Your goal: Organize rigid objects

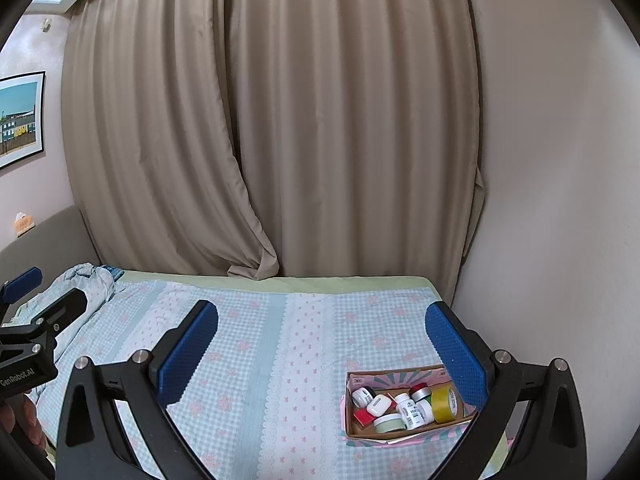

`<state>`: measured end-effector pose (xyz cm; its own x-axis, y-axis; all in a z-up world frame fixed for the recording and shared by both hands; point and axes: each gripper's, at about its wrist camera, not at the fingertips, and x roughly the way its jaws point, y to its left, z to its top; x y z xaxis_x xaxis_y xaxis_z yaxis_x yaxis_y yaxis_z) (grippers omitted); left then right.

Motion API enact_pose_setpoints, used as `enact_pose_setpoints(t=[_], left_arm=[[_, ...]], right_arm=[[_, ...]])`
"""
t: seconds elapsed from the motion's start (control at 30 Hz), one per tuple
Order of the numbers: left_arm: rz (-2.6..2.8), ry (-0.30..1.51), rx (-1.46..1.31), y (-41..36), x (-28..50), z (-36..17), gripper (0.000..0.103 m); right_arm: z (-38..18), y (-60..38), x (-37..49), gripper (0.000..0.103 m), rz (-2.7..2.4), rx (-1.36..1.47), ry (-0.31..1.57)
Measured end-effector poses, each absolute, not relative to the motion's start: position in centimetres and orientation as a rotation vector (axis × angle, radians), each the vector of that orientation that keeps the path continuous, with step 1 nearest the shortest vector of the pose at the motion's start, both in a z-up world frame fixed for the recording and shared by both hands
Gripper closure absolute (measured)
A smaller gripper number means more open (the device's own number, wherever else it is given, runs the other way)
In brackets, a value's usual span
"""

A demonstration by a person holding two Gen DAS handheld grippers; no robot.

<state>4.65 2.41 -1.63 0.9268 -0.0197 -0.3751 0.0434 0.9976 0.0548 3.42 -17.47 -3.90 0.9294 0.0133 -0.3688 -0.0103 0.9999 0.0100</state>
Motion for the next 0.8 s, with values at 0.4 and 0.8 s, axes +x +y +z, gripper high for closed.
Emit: enact_pose_setpoints(t=[0.4, 0.8], left_arm=[[-0.017, 0.334, 0.101, 2.0, 4.3, -1.6, 0.0], [-0.036, 0.323, 0.062, 2.9, 4.3, -1.6, 0.0]], right_arm=[[-3.9, -17.3, 4.1, 0.0, 0.017, 0.009, 0.365], [-4.3, -17.1, 4.5, 0.0, 0.028, 0.002, 0.368]])
